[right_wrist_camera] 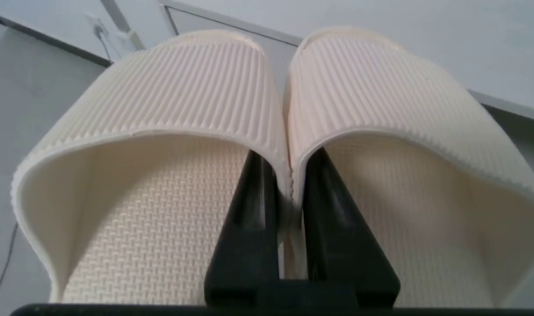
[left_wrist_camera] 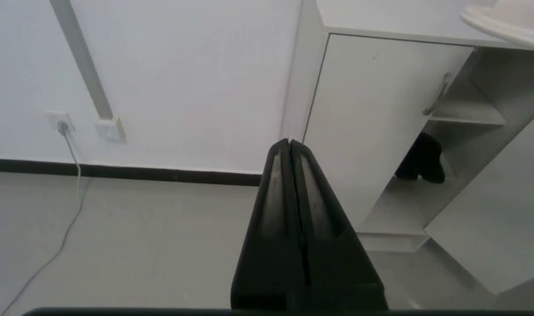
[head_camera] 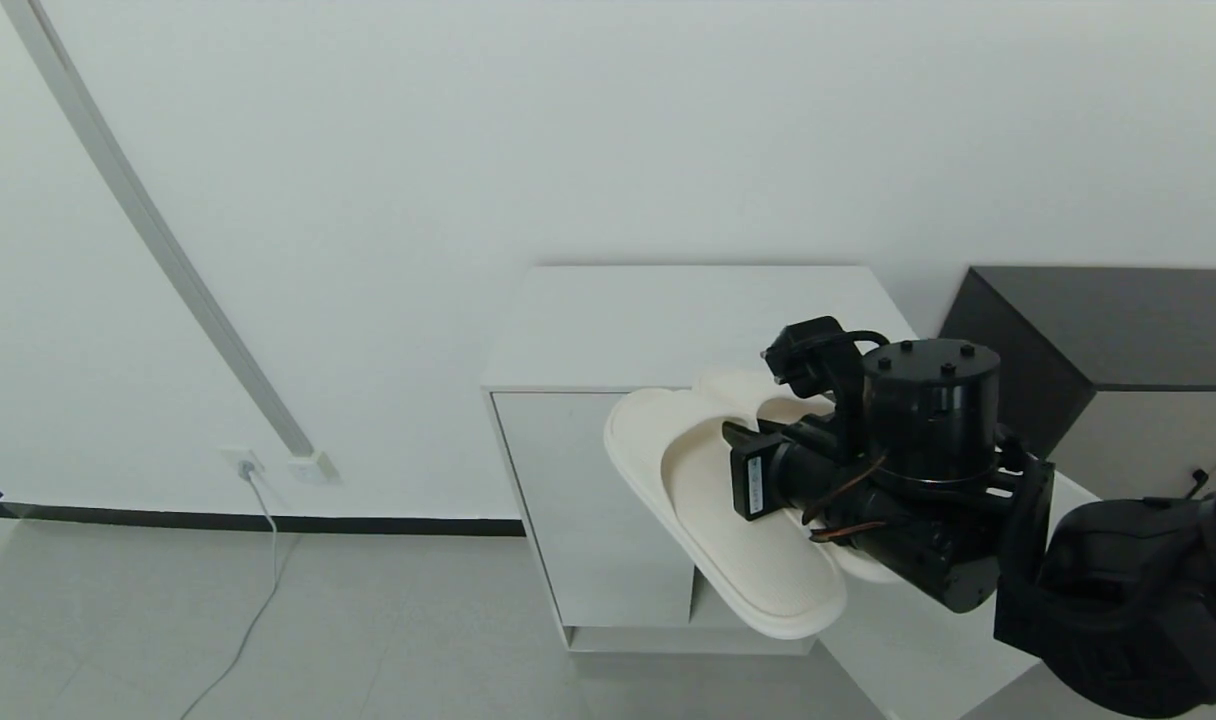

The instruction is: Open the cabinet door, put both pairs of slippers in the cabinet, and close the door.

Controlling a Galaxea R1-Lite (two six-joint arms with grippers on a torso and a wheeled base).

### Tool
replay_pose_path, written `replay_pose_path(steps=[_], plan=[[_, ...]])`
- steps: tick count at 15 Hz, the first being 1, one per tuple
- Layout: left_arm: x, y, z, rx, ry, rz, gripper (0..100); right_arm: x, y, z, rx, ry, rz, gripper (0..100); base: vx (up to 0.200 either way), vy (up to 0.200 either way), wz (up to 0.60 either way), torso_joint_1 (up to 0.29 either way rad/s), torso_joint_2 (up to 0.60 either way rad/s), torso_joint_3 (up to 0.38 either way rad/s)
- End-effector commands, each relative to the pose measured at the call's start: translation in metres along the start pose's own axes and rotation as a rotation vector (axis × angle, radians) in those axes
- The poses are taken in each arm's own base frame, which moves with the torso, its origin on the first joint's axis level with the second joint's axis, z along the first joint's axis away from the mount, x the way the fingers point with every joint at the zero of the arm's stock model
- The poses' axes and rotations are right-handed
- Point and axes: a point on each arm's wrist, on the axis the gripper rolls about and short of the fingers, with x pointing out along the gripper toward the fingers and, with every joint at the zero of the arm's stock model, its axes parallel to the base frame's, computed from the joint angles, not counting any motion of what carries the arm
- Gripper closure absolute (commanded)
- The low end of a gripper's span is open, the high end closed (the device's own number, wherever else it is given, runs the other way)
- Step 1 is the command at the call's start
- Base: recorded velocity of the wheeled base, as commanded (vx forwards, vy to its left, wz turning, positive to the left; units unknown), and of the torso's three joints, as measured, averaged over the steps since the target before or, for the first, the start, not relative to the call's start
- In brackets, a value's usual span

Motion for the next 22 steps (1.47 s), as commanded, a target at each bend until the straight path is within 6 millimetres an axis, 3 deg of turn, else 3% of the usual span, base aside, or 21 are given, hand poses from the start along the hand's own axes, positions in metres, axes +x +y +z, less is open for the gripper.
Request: replay_pose_path(steps=[1, 4, 22], plan=[[0.000, 0.000, 0.000, 0.000, 0.000, 0.001, 100, 0.000, 0.001, -0.001, -0.001, 0.002, 0.002, 100, 0.000, -0.200, 0.00, 0.002, 0.00, 0.007], [0.000, 0.000, 0.000, 0.000, 0.000, 0.001, 100, 0.000, 0.001, -0.001, -0.001, 0.002, 0.002, 100, 0.000, -0.200, 0.00, 0.004, 0.00, 0.002], [0.000, 0.000, 0.000, 0.000, 0.002, 0.001, 100, -0.002, -0.015, -0.020, -0.053, 0.007, -0.050, 100, 0.000, 0.000, 0.00, 0.000, 0.00, 0.000]])
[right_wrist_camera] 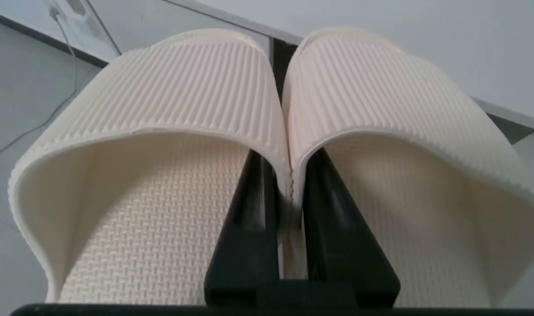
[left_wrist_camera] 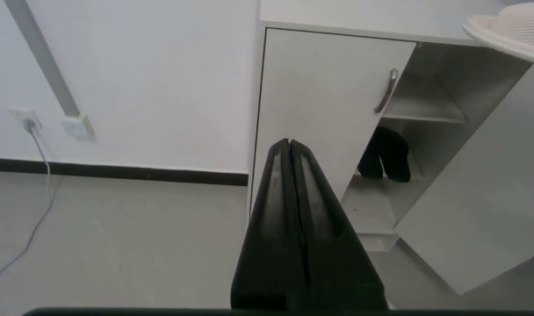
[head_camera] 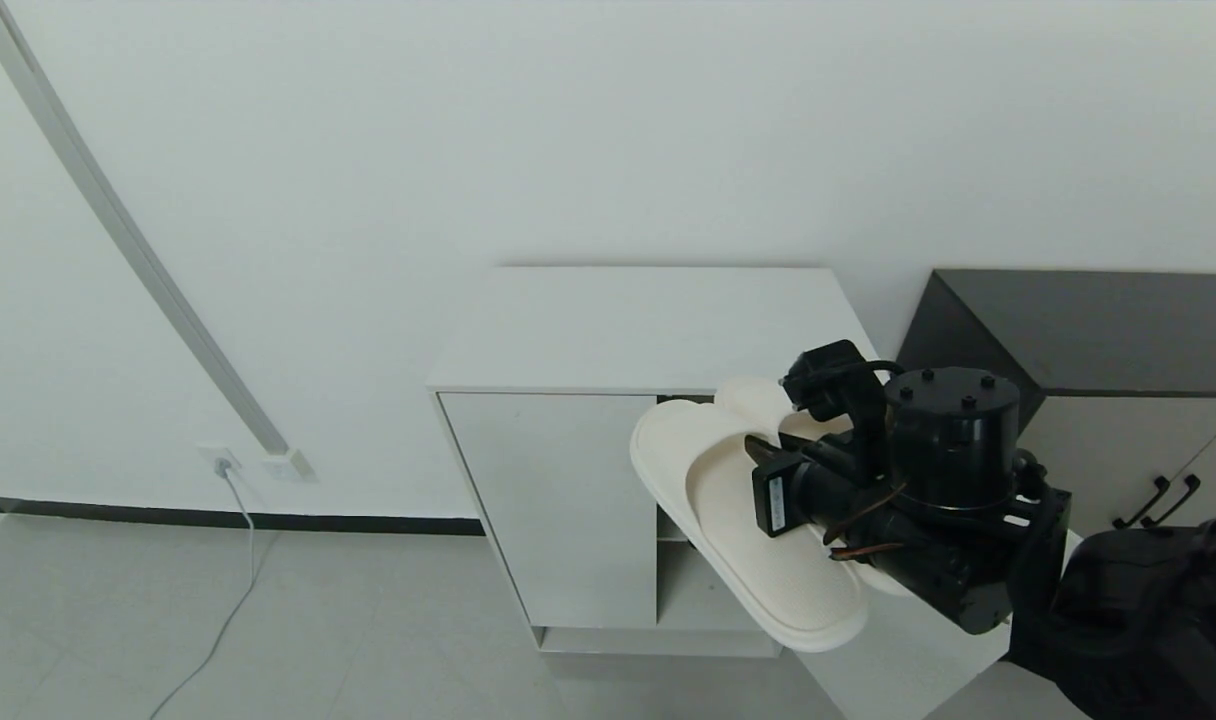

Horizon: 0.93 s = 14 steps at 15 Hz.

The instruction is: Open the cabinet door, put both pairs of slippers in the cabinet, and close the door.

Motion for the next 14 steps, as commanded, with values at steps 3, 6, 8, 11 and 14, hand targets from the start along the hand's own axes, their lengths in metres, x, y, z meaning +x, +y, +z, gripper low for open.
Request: replay_pose_path(steps=[3, 6, 8, 11, 14], plan=[[0.0000, 0.0000, 0.0000, 0.000, 0.000, 0.001, 100, 0.0007, 0.0001, -0.0032, -0.005, 0.011, 0.000, 100, 0.000, 0.000, 0.00, 0.000, 0.00, 0.000], [0.0001, 0.0000, 0.0000, 0.000, 0.002, 0.001, 100, 0.0018, 0.0004, -0.0071, -0.010, 0.024, 0.001, 100, 0.000, 0.000, 0.00, -0.108, 0.23, 0.119], [0.0001, 0.0000, 0.0000, 0.000, 0.002, 0.001, 100, 0.0021, 0.0005, -0.0073, -0.009, 0.022, 0.001, 100, 0.000, 0.000, 0.00, -0.154, 0.35, 0.178], [0.0001, 0.0000, 0.0000, 0.000, 0.002, 0.001, 100, 0.0031, 0.0008, -0.0095, -0.012, 0.025, 0.001, 100, 0.000, 0.000, 0.00, -0.162, 0.37, 0.207], [0.0001, 0.0000, 0.0000, 0.000, 0.002, 0.001, 100, 0.0040, 0.0011, -0.0118, -0.021, 0.011, 0.001, 100, 0.000, 0.000, 0.00, -0.170, 0.38, 0.212]])
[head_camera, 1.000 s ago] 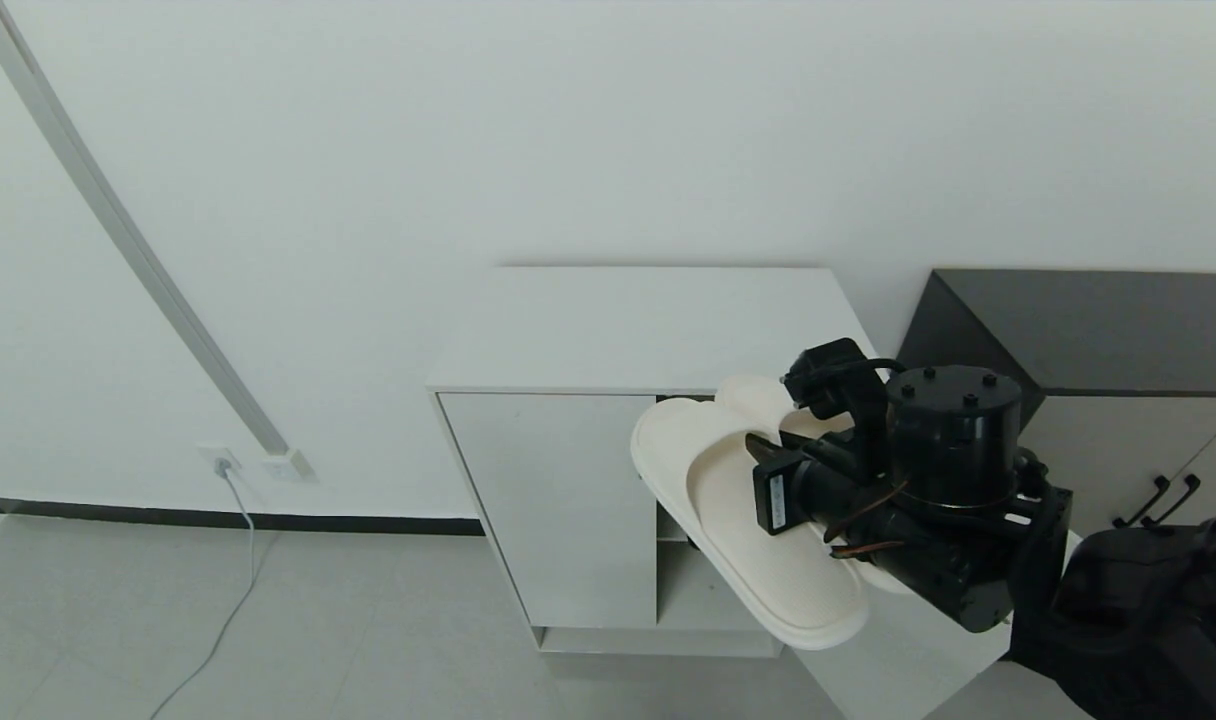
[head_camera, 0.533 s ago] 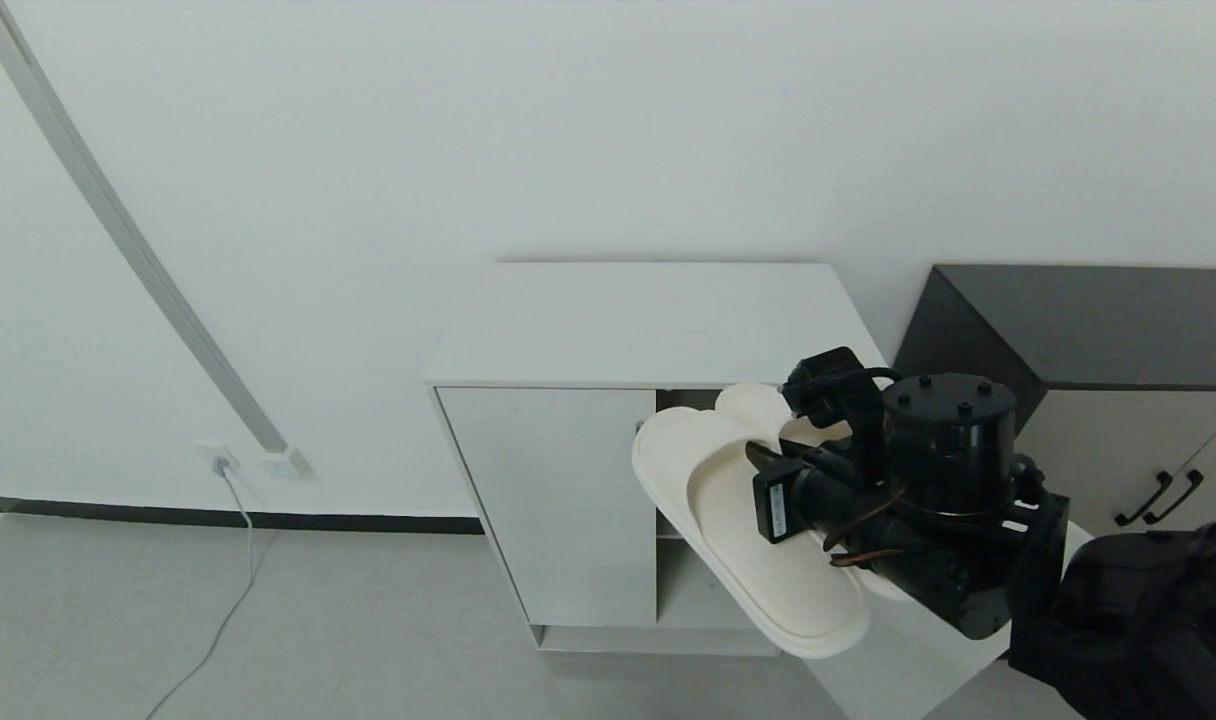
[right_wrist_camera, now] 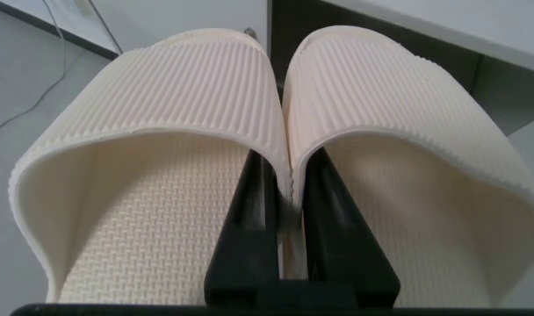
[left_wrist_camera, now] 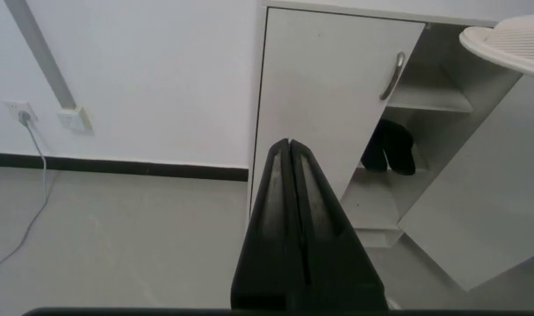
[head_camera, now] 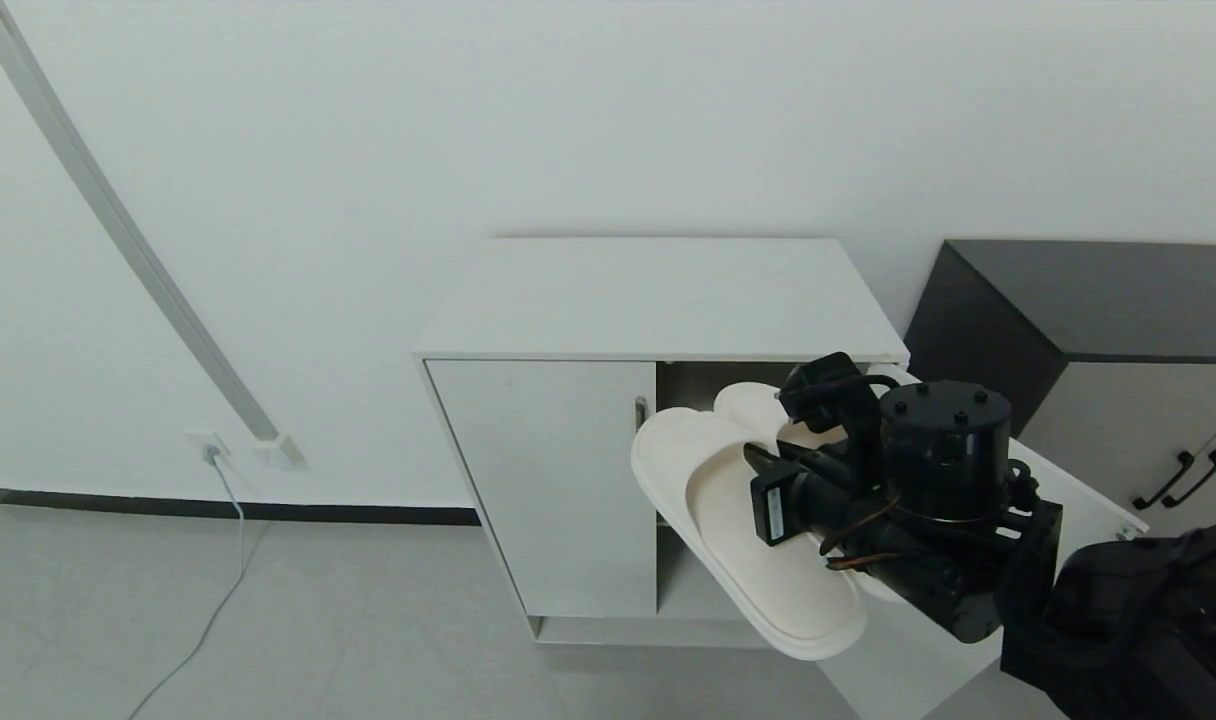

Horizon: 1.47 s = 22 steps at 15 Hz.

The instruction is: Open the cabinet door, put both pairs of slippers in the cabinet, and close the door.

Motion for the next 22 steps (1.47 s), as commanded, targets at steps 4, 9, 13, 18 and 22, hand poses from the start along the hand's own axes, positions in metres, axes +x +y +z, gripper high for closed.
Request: replay_pose_path(steps=[4, 9, 13, 18, 22], plan=[[0.0000, 0.0000, 0.0000, -0.001, 0.000, 0.000, 100, 0.0024, 0.0010, -0.0052, -0.005, 0.015, 0.002, 100, 0.000, 0.000, 0.00, -0.213, 0.50, 0.281], [0.0001, 0.0000, 0.0000, -0.001, 0.002, 0.001, 100, 0.0037, 0.0015, -0.0067, -0.014, 0.011, 0.002, 100, 0.000, 0.000, 0.00, -0.231, 0.55, 0.321], [0.0001, 0.0000, 0.0000, -0.002, 0.002, 0.001, 100, 0.0047, 0.0018, -0.0100, -0.018, 0.018, 0.002, 100, 0.000, 0.000, 0.00, -0.203, 0.52, 0.321], [0.0001, 0.0000, 0.0000, -0.002, 0.002, 0.001, 100, 0.0042, 0.0027, -0.0104, -0.018, 0.019, 0.005, 100, 0.000, 0.000, 0.00, -0.173, 0.49, 0.320], [0.0001, 0.0000, 0.0000, -0.001, 0.002, 0.001, 100, 0.0041, 0.0053, -0.0139, -0.025, 0.030, 0.011, 100, 0.000, 0.000, 0.00, -0.141, 0.47, 0.329]])
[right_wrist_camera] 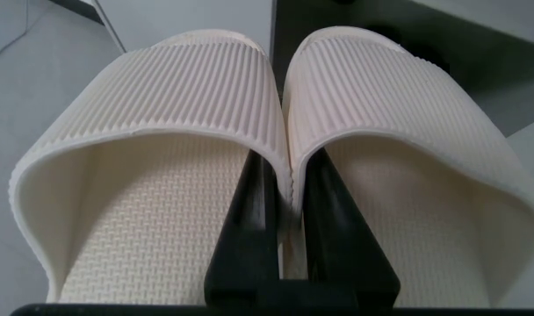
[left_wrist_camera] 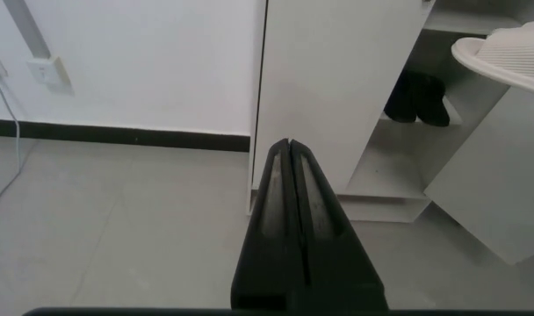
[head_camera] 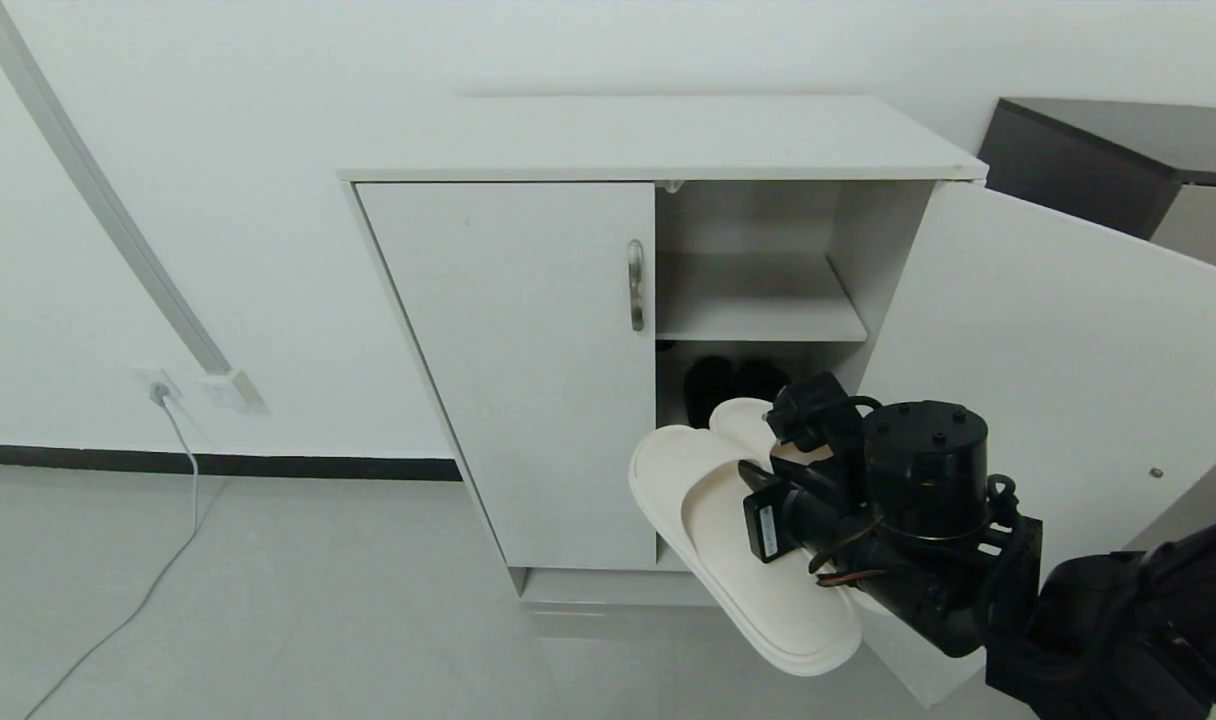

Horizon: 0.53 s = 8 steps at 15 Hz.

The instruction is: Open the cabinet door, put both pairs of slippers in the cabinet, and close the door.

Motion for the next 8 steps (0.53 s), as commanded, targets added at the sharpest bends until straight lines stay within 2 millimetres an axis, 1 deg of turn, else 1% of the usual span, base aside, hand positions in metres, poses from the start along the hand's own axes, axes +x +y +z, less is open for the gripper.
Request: replay_pose_path(steps=[1, 5, 8], plan=[[0.0001, 0.0000, 0.0000, -0.002, 0.002, 0.001, 100, 0.0000, 0.0010, -0.0012, -0.003, 0.004, 0.002, 100, 0.000, 0.000, 0.00, -0.124, 0.46, 0.344], [0.0001, 0.0000, 0.0000, -0.002, 0.002, 0.001, 100, -0.0011, 0.0007, -0.0016, -0.001, -0.005, 0.002, 100, 0.000, 0.000, 0.00, -0.092, 0.45, 0.355], [0.0001, 0.0000, 0.0000, -0.002, 0.002, 0.001, 100, -0.0023, 0.0013, -0.0032, -0.016, -0.014, 0.007, 100, 0.000, 0.000, 0.00, -0.043, 0.44, 0.393]])
